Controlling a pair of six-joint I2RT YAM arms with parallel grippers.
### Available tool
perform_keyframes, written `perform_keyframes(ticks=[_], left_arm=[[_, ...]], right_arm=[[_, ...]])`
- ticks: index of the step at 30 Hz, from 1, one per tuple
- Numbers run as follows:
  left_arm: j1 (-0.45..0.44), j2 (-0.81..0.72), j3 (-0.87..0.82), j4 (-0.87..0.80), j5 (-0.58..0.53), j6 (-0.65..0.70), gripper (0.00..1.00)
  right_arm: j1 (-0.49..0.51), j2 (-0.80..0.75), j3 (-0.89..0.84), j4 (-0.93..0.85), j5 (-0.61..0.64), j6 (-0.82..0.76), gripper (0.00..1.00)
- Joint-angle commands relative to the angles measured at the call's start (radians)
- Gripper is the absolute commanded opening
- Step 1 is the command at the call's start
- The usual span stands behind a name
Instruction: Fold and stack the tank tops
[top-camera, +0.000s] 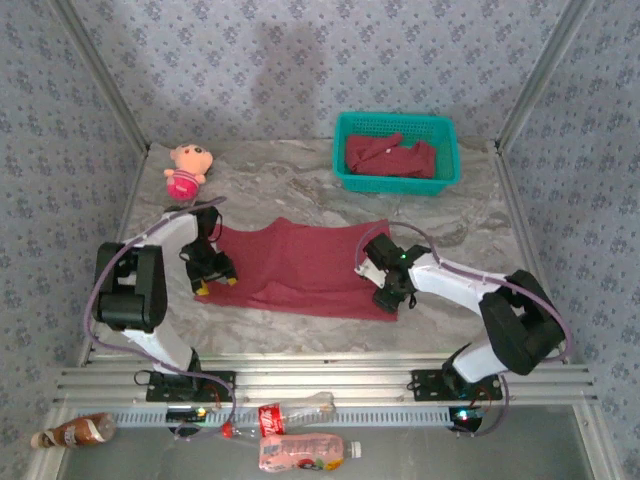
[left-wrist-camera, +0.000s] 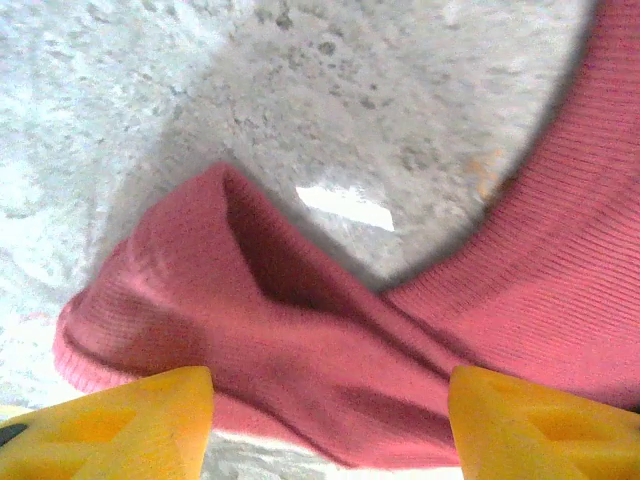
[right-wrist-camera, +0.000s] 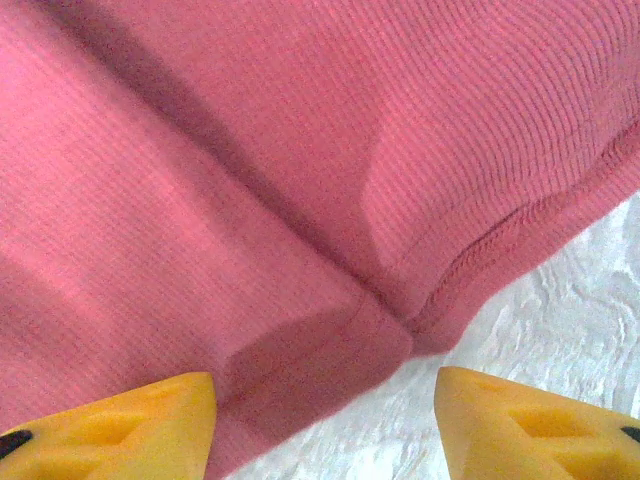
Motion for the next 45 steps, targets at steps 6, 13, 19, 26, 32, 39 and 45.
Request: perform_keyframes(ticks=[6, 13, 19, 26, 32, 39, 45], left_arm=[[-0.088, 0.061, 0.325, 0.019, 0.040, 0.043, 0.67], [-0.191, 0.415, 0.706, 0.112, 0.144, 0.075, 0.67], [-0.202, 0.605, 0.891, 0.097, 0.191, 0.093, 0.65], [-0.204, 0.680, 0.935, 0.095, 0.213, 0.111, 0.57], [-0.205, 0.677, 0.911, 0.113, 0.246, 0.105, 0.38], [-0.206, 0.682, 0.903, 0.120, 0.271, 0.125, 0.19], [-0.201, 0.670, 0.879, 0.123, 0.257, 0.137, 0.06]], right_arm=[[-0.159, 0.004, 0.167, 0.099, -0.189, -0.026, 0.67], [-0.388, 0.234, 0.344, 0.225, -0.335, 0.216, 0.67], [-0.426, 0.375, 0.443, 0.238, -0.332, 0.317, 0.64], [-0.431, 0.494, 0.571, 0.220, -0.327, 0.387, 0.62], [-0.417, 0.544, 0.591, 0.138, -0.336, 0.435, 0.59], [-0.415, 0.578, 0.613, 0.166, -0.308, 0.454, 0.49], [-0.413, 0.604, 0.623, 0.213, -0.322, 0.462, 0.34]])
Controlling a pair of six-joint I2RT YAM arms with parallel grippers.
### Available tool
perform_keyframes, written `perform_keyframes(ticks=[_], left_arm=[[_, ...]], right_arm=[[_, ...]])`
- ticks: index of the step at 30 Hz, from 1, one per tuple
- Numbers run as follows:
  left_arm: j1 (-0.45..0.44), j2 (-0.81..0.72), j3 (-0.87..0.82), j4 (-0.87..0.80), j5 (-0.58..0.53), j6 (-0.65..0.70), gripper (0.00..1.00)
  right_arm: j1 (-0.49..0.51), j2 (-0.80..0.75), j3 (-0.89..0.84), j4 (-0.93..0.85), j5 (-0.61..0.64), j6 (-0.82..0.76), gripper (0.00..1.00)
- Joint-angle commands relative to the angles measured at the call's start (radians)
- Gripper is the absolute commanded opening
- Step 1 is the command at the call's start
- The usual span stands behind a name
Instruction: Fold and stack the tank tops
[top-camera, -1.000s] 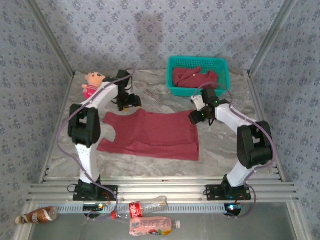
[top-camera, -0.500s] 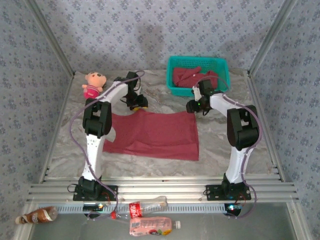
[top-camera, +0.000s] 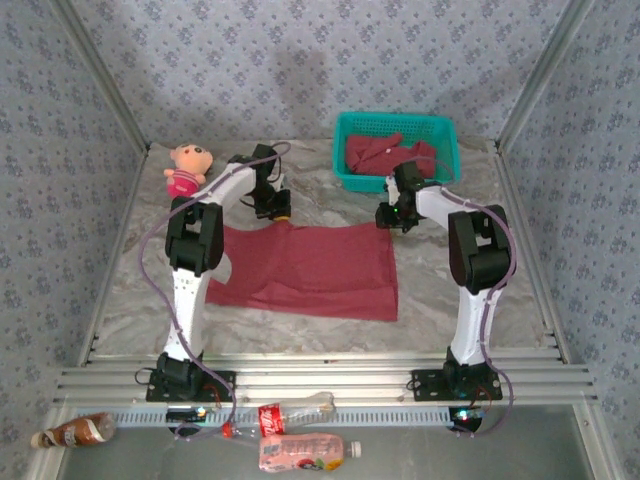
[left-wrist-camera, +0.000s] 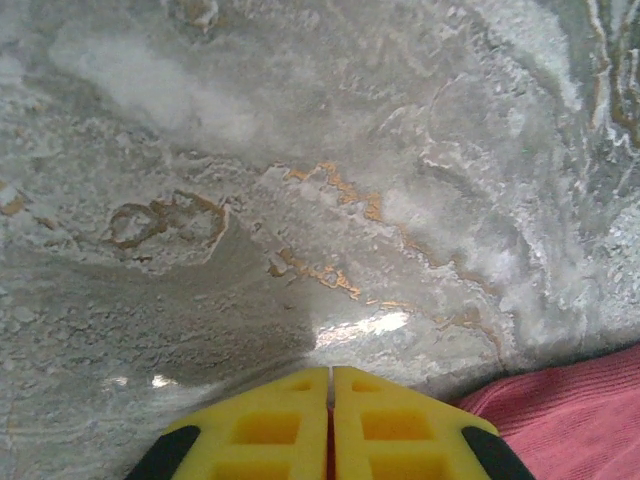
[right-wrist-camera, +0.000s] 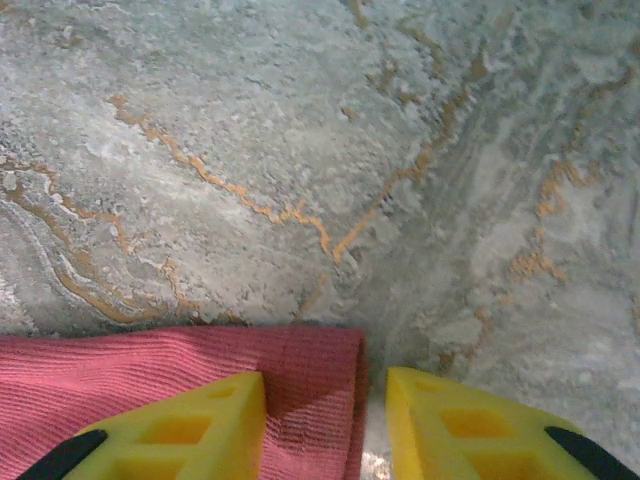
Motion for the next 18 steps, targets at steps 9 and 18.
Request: perform_keyframes(ticks=[9, 18], left_arm=[[0.010, -0.015, -0.013, -0.008, 0.014, 0.031, 0.00], [0.019, -0.132, -0.073, 0.027, -0.016, 0.024, 0.00]], right_arm=[[0.013, 0.053, 0.050, 0.023, -0.030, 0.019, 0.21], [0.007, -0.107, -0.096, 0.175, -0.041, -0.023, 0.05]])
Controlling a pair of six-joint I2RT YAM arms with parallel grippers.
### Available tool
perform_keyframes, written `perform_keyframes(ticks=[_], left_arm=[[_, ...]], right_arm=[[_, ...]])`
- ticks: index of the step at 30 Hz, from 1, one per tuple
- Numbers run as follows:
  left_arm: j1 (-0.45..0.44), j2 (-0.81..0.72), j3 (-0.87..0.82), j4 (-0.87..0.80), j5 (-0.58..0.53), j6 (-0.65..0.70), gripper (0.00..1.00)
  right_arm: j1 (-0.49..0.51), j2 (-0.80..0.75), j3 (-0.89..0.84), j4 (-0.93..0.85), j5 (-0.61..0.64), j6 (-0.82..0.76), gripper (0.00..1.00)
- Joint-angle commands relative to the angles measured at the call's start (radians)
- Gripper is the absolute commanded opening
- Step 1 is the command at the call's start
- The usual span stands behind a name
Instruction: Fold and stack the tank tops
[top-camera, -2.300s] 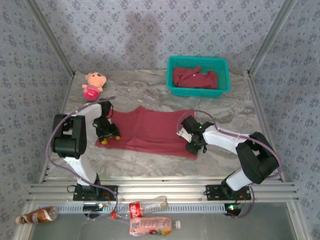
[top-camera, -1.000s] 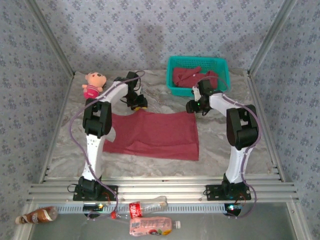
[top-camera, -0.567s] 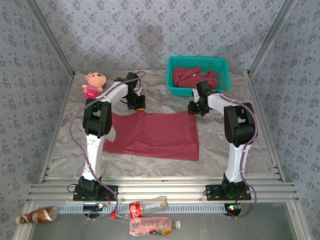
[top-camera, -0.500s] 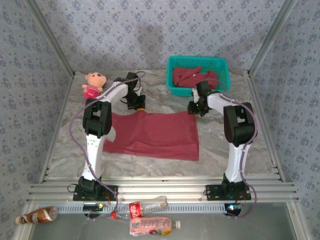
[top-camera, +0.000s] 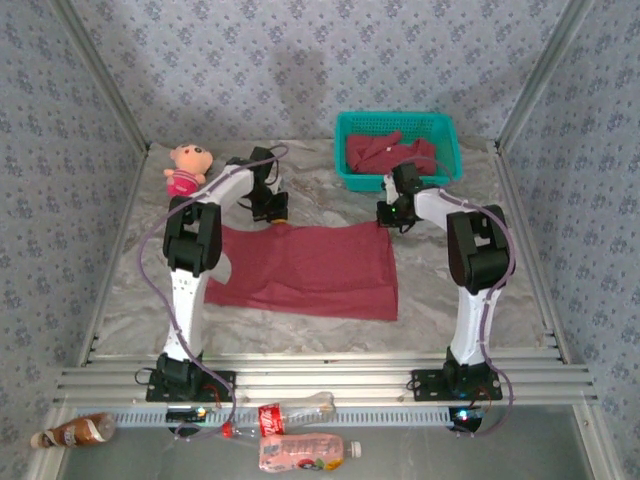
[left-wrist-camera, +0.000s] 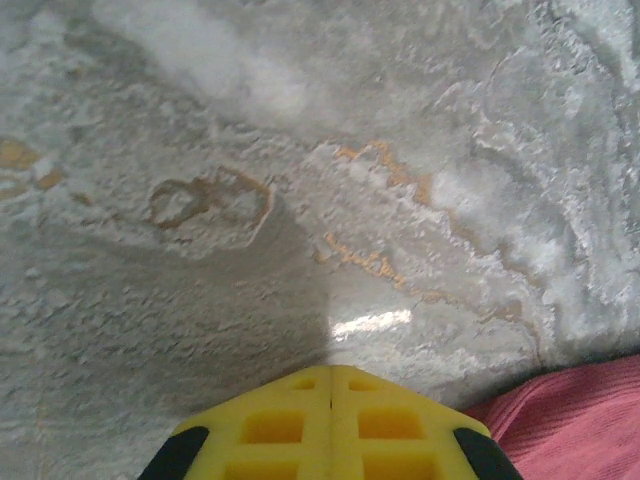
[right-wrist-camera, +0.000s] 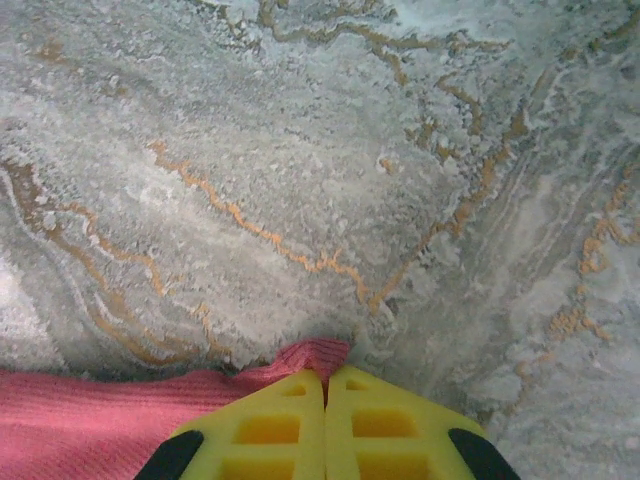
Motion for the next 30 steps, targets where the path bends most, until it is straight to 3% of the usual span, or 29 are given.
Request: perform_keyframes(ticks=[1, 9, 14, 18, 27, 30], left_arm=[[0.006, -0.124, -0.032, 0.014, -0.009, 0.015, 0.00], [0.000, -0.286, -0.253, 0.081, -0.020, 0.012, 0.00], [-0.016, -0.377, -0.377, 0.103, -0.031, 0.001, 0.00], [-0.031, -0.432, -0.485, 0.124, -0.026, -0.020, 0.00], [-0.066, -0.470, -0.622, 0.143, -0.060, -0.051, 0.00], [-0.075, -0.462, -0.640, 0.144, -0.057, -0.056, 0.05]], right_arm=[[-0.001, -0.111, -0.072, 0.090, -0.033, -0.039, 0.05], [-0.015, -0.306, -0.298, 0.200, -0.086, -0.078, 0.04], [-0.014, -0.400, -0.379, 0.135, -0.108, -0.102, 0.04], [-0.009, -0.429, -0.406, 0.018, -0.091, -0.160, 0.05], [0.022, -0.435, -0.460, -0.057, -0.079, -0.092, 0.07], [0.029, -0.421, -0.466, -0.088, -0.072, -0.065, 0.09]])
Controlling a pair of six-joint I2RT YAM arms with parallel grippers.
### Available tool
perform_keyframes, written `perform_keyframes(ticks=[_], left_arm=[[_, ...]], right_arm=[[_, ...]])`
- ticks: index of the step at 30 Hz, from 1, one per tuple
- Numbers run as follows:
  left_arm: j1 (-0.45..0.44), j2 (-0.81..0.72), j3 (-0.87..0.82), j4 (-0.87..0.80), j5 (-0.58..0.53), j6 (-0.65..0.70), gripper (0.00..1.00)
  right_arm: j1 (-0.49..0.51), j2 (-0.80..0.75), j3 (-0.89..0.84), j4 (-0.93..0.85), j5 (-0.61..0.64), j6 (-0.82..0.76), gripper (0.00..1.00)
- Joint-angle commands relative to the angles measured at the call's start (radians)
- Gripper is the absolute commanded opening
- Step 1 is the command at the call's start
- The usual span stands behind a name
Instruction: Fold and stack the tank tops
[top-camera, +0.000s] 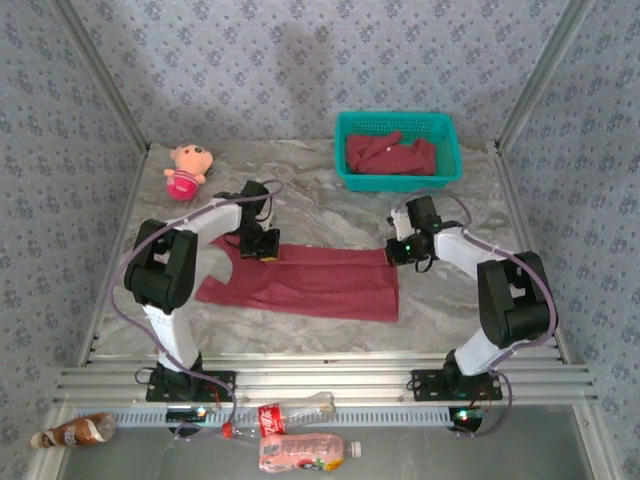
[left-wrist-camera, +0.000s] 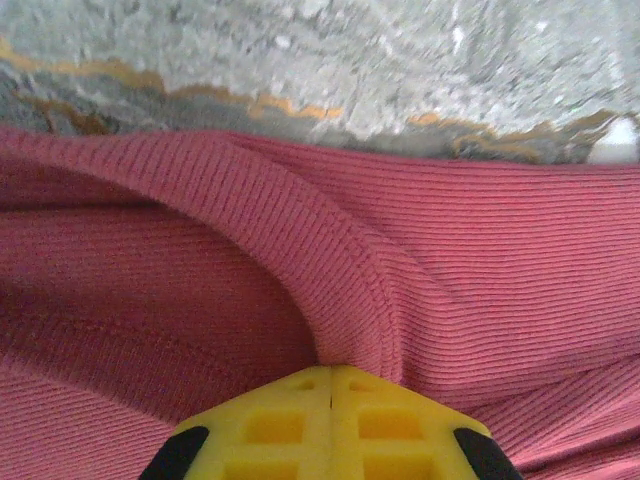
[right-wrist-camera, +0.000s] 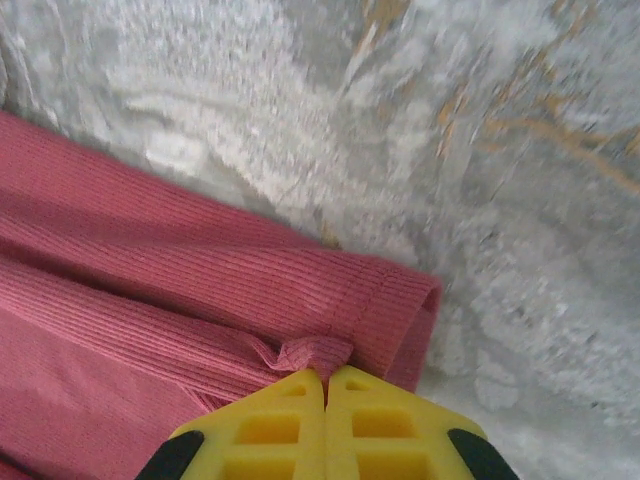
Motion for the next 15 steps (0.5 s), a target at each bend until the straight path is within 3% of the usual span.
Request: perform_keyframes(ticks=[1, 6, 11, 15], left_arm=[[-0.010, -0.030, -0.020, 0.009, -0.007, -0.018, 0.06], [-0.015, -0.074, -0.027, -0.040, -0.015, -0.010, 0.20], [-0.009, -0.109, 0.055, -0.208, -0.010, 0.058, 0.42], [0.051, -0.094, 0.192, -0.263, -0.054, 0.084, 0.50]], right_arm=[[0.013, -0.012, -0.016, -0.063, 0.022, 0.037, 0.09], [0.014, -0.076, 0.002, -0.187, 0.038, 0.071, 0.20], [0.020, -0.142, 0.057, -0.349, 0.189, 0.076, 0.28], [0.042, -0.175, 0.089, -0.155, 0.173, 0.095, 0.27]])
